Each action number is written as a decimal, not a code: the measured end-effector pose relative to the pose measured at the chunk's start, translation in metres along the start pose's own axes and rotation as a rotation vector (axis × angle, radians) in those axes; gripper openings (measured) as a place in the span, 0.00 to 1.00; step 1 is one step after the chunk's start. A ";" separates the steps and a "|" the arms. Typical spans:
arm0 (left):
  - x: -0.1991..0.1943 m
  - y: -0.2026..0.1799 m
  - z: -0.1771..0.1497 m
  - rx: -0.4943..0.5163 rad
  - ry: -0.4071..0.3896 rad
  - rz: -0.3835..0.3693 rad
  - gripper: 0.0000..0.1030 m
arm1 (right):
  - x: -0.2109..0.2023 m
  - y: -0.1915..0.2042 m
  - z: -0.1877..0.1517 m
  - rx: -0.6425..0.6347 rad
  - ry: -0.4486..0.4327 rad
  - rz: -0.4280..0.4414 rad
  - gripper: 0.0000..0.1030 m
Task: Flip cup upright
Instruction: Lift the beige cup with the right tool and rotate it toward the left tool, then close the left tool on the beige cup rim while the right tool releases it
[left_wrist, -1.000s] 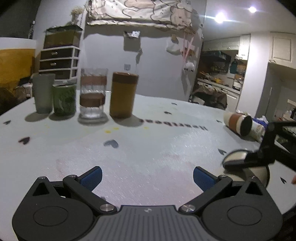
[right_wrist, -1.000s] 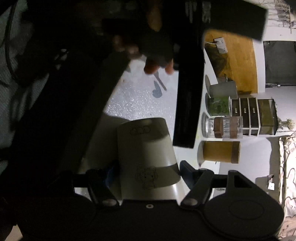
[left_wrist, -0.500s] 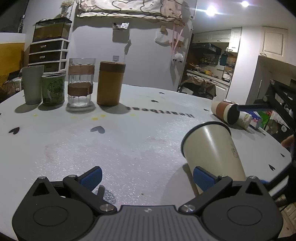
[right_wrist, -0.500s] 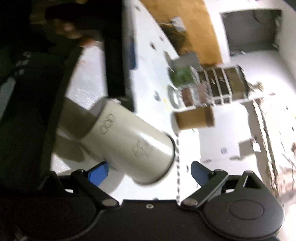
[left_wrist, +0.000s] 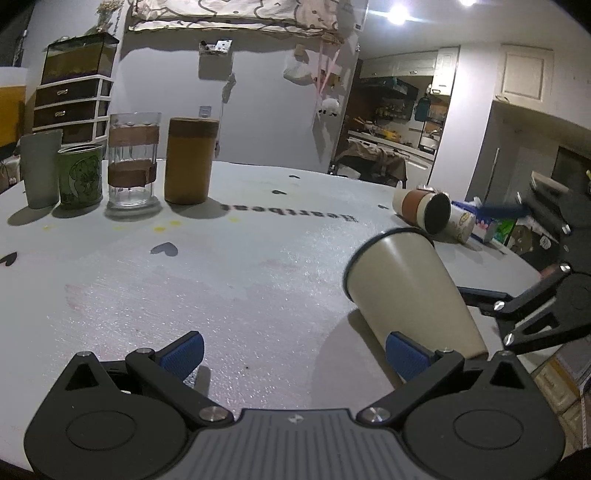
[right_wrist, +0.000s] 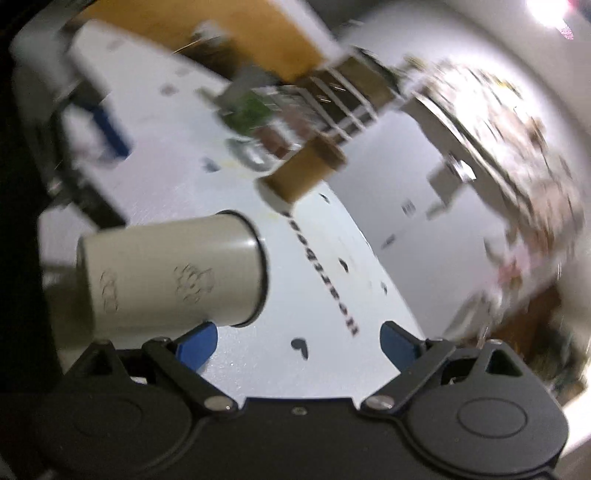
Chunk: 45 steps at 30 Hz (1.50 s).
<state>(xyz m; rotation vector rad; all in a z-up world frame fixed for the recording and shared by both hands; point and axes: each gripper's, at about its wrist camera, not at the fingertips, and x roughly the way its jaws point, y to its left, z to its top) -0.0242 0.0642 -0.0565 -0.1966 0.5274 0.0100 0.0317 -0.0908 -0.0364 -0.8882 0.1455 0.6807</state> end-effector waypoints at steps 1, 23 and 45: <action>0.000 0.002 0.001 -0.010 0.000 -0.006 1.00 | -0.003 -0.003 -0.005 0.068 0.005 -0.002 0.88; 0.025 -0.002 0.049 -0.242 0.070 -0.290 0.91 | -0.021 0.005 -0.067 1.342 -0.014 0.323 0.59; 0.072 -0.028 0.053 -0.294 0.185 -0.347 0.76 | -0.027 0.016 -0.059 1.226 -0.081 0.288 0.57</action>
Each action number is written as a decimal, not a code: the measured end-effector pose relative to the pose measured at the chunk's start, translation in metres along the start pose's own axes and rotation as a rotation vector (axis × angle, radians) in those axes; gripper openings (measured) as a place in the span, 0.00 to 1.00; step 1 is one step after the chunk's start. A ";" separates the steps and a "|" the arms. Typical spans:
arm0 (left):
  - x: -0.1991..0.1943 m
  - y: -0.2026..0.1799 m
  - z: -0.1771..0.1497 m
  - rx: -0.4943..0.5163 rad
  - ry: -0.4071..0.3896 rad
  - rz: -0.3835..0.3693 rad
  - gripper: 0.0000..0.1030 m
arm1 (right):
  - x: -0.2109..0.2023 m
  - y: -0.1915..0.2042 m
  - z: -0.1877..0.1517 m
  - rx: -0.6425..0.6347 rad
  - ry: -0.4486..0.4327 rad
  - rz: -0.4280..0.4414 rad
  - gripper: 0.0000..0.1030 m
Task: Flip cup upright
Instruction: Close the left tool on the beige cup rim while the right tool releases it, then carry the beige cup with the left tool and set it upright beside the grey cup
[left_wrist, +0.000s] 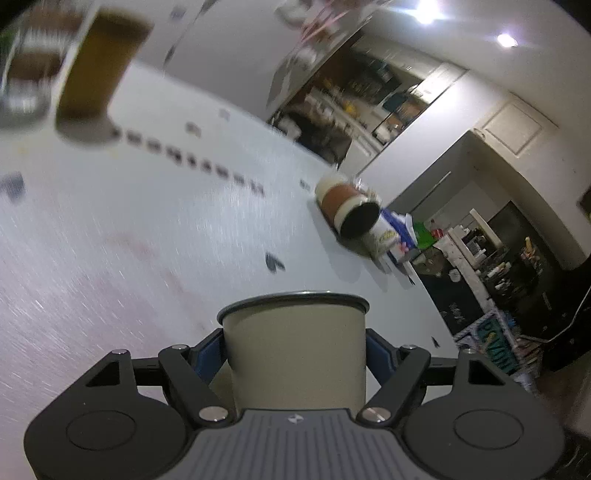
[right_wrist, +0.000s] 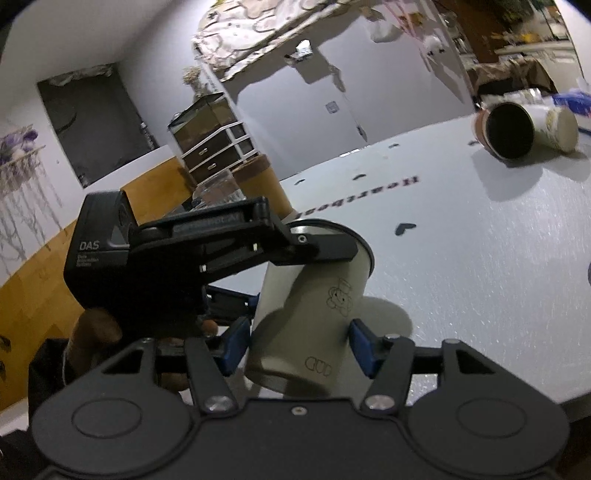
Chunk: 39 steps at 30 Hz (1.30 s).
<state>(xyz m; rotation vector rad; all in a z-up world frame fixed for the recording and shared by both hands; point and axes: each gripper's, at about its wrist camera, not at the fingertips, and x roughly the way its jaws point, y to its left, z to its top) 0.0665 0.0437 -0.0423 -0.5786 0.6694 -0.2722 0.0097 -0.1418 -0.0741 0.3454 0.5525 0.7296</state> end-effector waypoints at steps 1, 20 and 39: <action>-0.007 -0.003 -0.002 0.037 -0.028 0.013 0.75 | 0.000 0.002 0.000 -0.013 -0.002 0.003 0.57; -0.107 0.038 0.039 0.363 -0.387 0.565 0.75 | 0.024 0.052 -0.008 -0.250 -0.024 -0.118 0.59; -0.149 0.181 0.138 0.164 -0.463 1.037 0.75 | 0.026 0.052 -0.006 -0.231 -0.049 -0.158 0.60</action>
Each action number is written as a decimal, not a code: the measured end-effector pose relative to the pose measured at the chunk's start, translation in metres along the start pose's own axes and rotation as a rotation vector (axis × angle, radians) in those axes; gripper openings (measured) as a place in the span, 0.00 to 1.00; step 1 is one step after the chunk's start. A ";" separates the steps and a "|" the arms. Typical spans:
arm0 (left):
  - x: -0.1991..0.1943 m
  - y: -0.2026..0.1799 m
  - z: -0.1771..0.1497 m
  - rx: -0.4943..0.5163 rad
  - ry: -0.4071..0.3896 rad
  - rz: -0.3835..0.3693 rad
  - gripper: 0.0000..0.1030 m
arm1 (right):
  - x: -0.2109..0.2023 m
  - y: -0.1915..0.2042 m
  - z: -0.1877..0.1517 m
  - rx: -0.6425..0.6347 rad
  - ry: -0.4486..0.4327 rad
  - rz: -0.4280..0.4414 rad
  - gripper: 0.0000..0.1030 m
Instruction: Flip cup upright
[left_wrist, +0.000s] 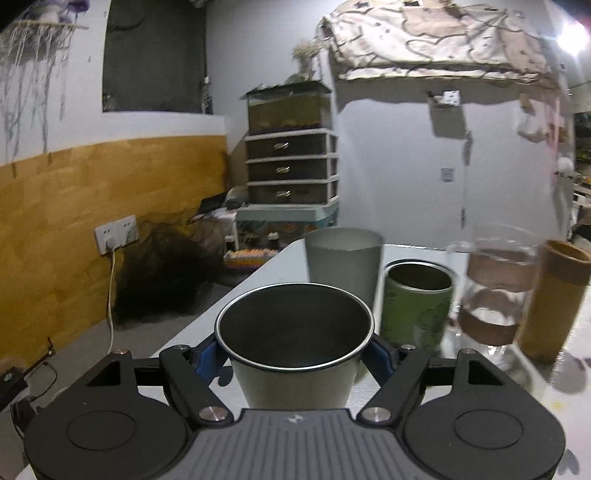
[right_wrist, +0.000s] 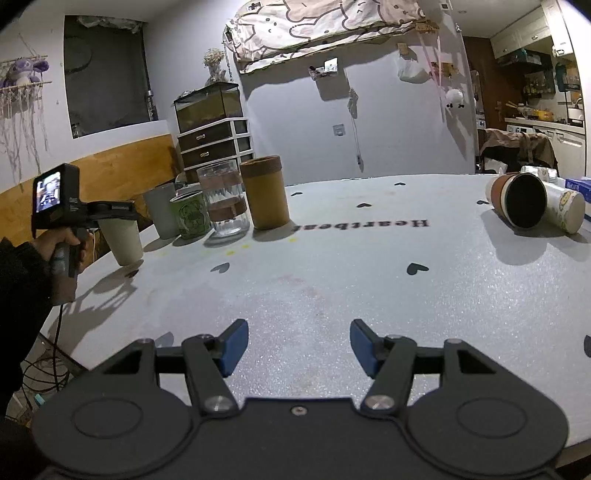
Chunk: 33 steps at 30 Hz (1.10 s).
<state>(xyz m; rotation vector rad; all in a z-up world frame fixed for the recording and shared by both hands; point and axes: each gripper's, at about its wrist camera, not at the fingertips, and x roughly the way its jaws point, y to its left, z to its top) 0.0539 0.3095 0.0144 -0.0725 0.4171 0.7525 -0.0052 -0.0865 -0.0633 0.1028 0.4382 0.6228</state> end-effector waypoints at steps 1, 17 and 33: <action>0.002 0.002 -0.001 -0.007 -0.012 0.003 0.75 | 0.000 0.000 0.000 -0.001 -0.001 -0.002 0.60; -0.004 0.010 -0.008 -0.064 0.009 -0.042 0.91 | 0.001 -0.003 0.004 -0.001 -0.026 0.020 0.61; -0.135 0.013 -0.043 -0.061 -0.080 -0.134 0.98 | 0.030 0.024 0.065 -0.154 -0.172 0.203 0.66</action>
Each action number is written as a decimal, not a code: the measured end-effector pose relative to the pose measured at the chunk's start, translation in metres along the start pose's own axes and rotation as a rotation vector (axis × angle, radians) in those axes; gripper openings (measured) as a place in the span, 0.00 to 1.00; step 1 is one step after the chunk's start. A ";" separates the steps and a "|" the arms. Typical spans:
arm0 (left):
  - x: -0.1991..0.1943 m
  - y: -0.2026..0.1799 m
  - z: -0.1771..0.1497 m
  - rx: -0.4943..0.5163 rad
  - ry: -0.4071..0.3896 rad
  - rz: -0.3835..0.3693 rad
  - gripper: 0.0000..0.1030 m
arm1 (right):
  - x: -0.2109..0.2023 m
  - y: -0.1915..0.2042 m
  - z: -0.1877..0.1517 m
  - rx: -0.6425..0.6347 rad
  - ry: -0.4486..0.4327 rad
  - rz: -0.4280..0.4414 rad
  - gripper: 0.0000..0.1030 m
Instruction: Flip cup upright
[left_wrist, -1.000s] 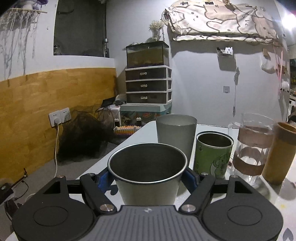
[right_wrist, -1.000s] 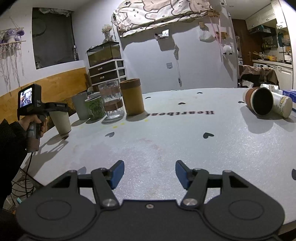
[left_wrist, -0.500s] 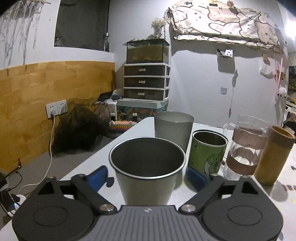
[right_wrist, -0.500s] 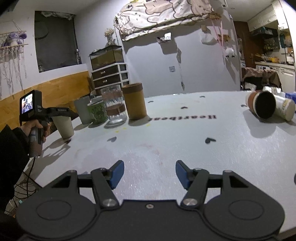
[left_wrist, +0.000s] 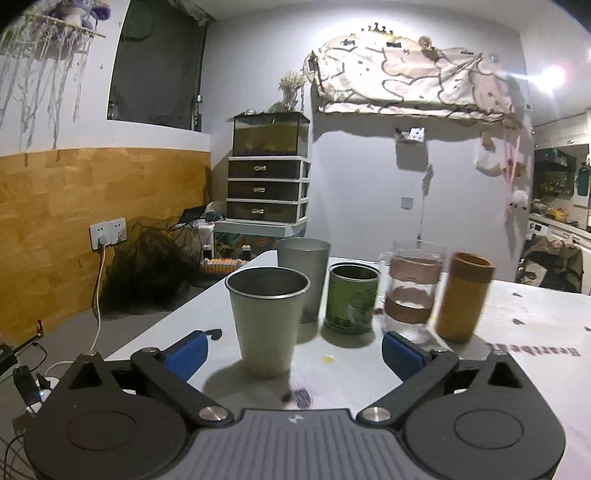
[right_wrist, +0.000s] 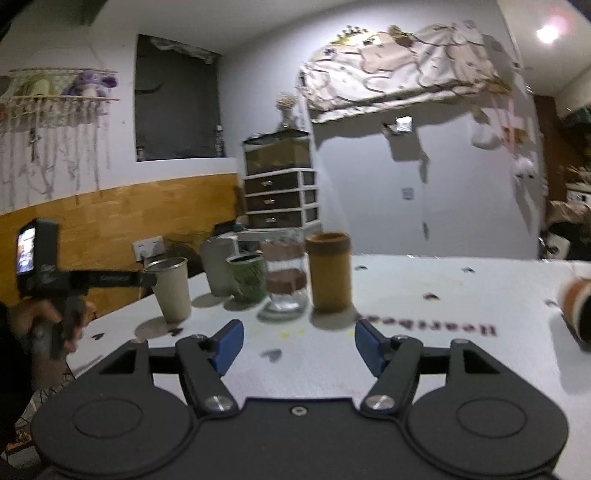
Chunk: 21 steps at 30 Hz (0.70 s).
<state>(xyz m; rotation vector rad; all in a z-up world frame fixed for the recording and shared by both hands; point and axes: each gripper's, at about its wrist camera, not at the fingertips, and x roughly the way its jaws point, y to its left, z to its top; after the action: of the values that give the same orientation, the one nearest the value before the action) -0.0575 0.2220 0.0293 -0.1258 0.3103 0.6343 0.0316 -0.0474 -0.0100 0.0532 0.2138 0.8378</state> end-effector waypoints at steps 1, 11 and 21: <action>-0.007 -0.001 -0.001 0.000 0.000 -0.006 0.99 | 0.004 0.001 0.003 -0.009 -0.005 0.008 0.67; -0.066 -0.021 -0.022 0.059 -0.058 -0.028 1.00 | 0.034 0.012 0.012 -0.078 -0.006 0.053 0.80; -0.073 -0.036 -0.034 0.043 -0.022 -0.042 1.00 | 0.043 0.018 0.004 -0.106 0.035 0.022 1.00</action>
<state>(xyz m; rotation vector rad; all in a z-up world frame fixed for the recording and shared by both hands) -0.0998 0.1450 0.0215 -0.0836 0.2991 0.5862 0.0469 -0.0029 -0.0109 -0.0582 0.2019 0.8710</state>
